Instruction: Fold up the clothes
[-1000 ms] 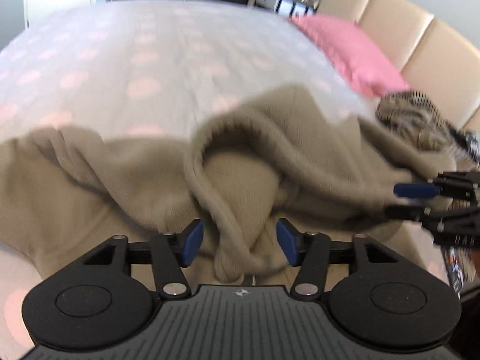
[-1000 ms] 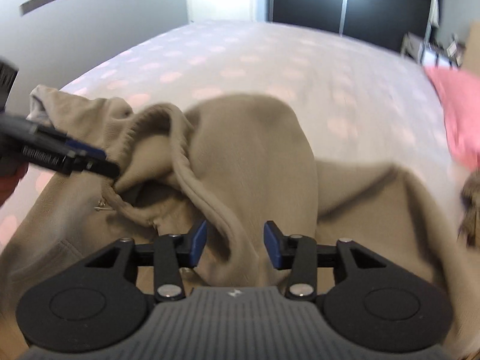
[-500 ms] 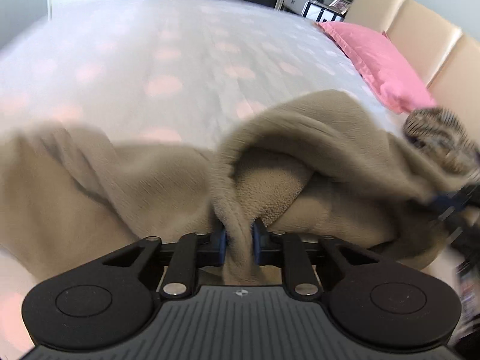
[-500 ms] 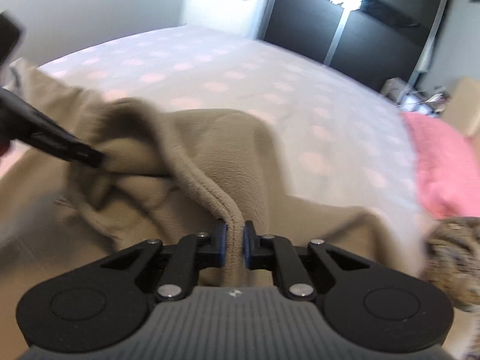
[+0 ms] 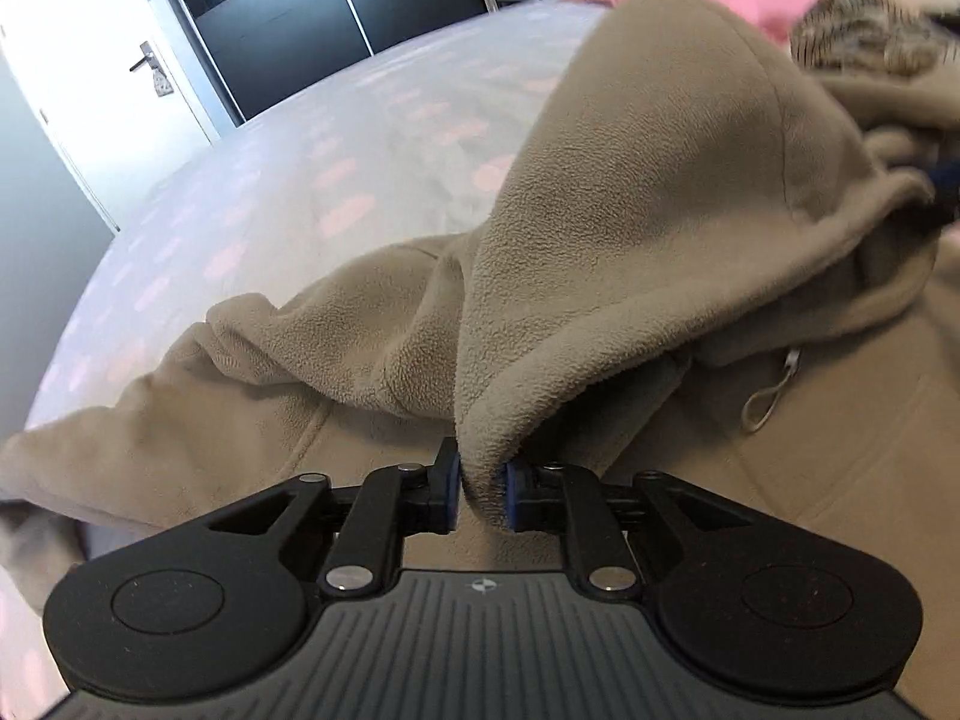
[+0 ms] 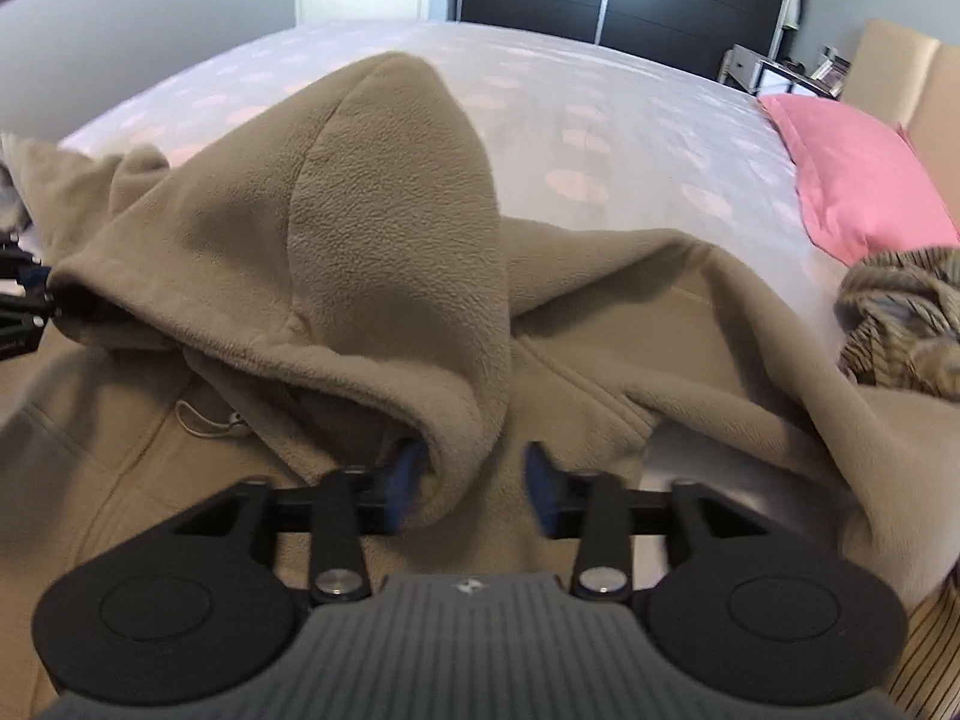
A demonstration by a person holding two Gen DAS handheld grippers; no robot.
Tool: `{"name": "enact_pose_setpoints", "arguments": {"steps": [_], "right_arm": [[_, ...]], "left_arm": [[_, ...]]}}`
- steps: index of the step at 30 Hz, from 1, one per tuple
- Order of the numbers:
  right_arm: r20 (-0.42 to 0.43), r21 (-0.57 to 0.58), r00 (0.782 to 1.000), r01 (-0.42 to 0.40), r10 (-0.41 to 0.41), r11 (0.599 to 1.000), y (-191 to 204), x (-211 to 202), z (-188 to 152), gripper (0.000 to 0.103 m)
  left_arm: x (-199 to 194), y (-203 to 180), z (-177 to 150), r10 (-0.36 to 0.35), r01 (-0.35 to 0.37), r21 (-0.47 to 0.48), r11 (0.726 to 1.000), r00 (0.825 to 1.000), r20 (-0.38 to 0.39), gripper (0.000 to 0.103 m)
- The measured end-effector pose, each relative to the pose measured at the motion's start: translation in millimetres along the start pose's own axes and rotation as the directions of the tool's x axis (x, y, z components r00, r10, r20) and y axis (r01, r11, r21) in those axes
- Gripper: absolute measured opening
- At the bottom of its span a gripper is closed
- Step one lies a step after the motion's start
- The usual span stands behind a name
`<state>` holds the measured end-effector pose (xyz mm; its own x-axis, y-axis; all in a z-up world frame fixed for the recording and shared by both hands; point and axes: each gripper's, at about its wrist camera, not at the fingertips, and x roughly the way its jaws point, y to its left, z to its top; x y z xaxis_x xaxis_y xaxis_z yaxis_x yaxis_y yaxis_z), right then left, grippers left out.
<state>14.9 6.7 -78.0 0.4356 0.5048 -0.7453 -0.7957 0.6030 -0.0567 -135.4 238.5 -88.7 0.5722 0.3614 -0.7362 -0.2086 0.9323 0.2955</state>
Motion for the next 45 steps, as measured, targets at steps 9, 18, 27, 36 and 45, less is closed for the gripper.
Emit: {"name": "enact_pose_setpoints", "arguments": {"steps": [9,18,27,36,45], "right_arm": [[-0.049,0.224,0.998,-0.032,0.045,0.974,-3.9,15.4,-12.2,0.05],[-0.002,0.144,1.0,-0.005,0.005,0.99,15.4,14.8,-3.7,0.013],[0.105,-0.237,0.992,0.09,-0.067,0.967,65.7,19.6,-12.1,0.017],[0.002,-0.236,0.999,0.045,-0.046,0.971,54.2,22.4,-10.0,0.047],[0.01,-0.167,0.995,-0.097,0.1,0.981,20.0,-32.5,18.4,0.058]], "left_arm": [[-12.1,-36.1,5.4,0.076,-0.101,0.207,0.973,0.989,0.127,0.048],[-16.0,-12.7,10.6,0.161,-0.172,0.095,0.981,0.98,0.117,0.01],[14.6,31.7,-21.3,0.053,-0.086,-0.285,0.955,0.991,-0.122,0.01],[3.7,27.8,-19.3,0.025,-0.046,-0.175,0.983,0.992,-0.12,0.032],[-51.7,60.1,-2.5,-0.185,0.159,-0.263,0.952,0.98,-0.074,0.058]]}}
